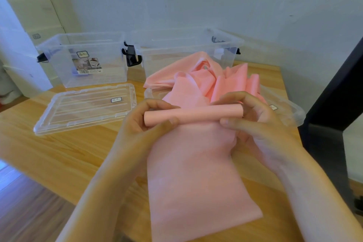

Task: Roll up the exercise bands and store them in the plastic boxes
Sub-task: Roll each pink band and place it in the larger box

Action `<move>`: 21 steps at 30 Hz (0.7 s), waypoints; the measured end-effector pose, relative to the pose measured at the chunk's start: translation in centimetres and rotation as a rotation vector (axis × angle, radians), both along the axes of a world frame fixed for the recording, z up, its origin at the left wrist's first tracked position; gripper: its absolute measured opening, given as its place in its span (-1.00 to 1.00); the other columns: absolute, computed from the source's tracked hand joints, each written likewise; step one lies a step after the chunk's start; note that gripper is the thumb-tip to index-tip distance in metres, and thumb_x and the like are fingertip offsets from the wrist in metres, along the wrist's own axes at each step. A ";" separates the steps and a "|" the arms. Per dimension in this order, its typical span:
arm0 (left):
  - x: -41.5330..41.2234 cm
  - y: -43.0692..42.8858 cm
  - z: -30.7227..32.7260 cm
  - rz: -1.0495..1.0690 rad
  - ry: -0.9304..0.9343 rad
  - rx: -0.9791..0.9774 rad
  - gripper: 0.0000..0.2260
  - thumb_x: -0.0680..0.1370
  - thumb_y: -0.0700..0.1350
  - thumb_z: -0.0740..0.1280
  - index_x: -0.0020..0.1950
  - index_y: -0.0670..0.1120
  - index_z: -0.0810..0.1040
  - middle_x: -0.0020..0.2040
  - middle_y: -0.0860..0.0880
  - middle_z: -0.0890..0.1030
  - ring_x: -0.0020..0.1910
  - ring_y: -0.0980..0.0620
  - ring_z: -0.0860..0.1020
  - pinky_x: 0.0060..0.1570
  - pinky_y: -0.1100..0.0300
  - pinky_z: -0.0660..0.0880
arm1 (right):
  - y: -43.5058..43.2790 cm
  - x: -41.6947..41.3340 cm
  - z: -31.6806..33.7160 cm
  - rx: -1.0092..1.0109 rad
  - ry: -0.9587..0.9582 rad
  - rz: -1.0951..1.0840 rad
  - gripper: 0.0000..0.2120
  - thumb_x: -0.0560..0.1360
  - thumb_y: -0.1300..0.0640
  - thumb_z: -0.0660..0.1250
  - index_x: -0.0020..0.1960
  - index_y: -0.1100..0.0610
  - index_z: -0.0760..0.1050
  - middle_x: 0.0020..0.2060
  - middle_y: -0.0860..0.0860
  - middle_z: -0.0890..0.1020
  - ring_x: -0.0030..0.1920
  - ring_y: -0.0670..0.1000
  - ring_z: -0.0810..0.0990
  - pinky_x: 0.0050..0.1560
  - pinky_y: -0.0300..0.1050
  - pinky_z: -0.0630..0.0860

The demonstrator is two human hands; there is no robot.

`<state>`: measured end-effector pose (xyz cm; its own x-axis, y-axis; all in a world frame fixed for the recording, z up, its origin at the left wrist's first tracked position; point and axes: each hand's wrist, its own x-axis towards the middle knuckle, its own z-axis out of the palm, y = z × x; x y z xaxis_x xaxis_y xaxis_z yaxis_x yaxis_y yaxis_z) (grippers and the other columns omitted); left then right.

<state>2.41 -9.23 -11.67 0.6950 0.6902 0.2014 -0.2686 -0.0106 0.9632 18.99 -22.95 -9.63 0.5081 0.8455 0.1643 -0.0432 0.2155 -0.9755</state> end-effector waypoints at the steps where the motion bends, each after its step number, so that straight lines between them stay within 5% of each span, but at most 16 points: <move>1: 0.0 0.0 0.0 -0.001 -0.005 0.025 -0.81 0.29 -0.10 0.53 -0.14 0.07 0.63 0.04 -0.02 0.69 -0.02 0.05 0.63 -0.10 0.24 0.57 | -0.1 0.0 0.1 -0.024 0.013 0.023 -0.65 0.25 0.29 0.40 0.02 0.07 0.57 -0.12 -0.02 0.68 -0.13 -0.10 0.62 -0.21 -0.34 0.51; 5: 0.1 0.0 -0.2 0.010 -0.041 0.091 -0.78 0.34 -0.25 0.45 -0.17 0.07 0.62 0.06 -0.05 0.69 0.11 0.04 0.62 -0.01 0.27 0.54 | 0.0 -0.1 -0.3 -0.164 0.010 0.002 -0.70 0.28 0.10 0.50 0.01 0.04 0.63 -0.14 0.03 0.64 -0.13 -0.05 0.60 -0.15 -0.21 0.47; 9: 0.1 0.1 -0.2 -0.014 -0.044 0.065 -0.76 0.31 -0.30 0.45 -0.14 0.00 0.61 0.03 -0.05 0.69 0.06 0.06 0.63 -0.06 0.31 0.52 | 0.0 0.2 -0.4 -0.170 0.010 -0.039 -0.76 0.29 0.16 0.50 -0.04 0.11 0.62 -0.17 0.03 0.63 -0.13 -0.02 0.58 -0.13 -0.21 0.48; 15: 0.1 -0.3 0.0 -0.024 0.063 -0.024 -0.67 0.24 0.05 0.50 -0.04 0.00 0.62 -0.09 -0.01 0.63 -0.17 0.05 0.59 -0.26 0.27 0.52 | 0.1 0.0 0.0 -0.002 0.106 0.016 -0.82 0.22 0.35 0.39 -0.28 0.10 0.56 -0.05 0.07 0.70 -0.08 -0.05 0.65 -0.13 -0.30 0.57; 21: 0.1 -0.3 -0.1 0.001 0.005 0.052 -0.88 0.36 -0.19 0.45 -0.18 0.00 0.60 0.05 -0.06 0.70 0.08 0.01 0.64 -0.04 0.23 0.57 | 0.0 0.1 -0.2 -0.138 0.068 0.058 -0.67 0.28 0.22 0.41 0.04 0.08 0.59 -0.10 0.01 0.68 -0.11 -0.07 0.62 -0.17 -0.31 0.52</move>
<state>2.53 -9.54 -11.72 0.6955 0.6796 0.2333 -0.2635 -0.0608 0.9627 19.13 -22.90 -9.79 0.4635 0.8860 0.0109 -0.1189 0.0744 -0.9901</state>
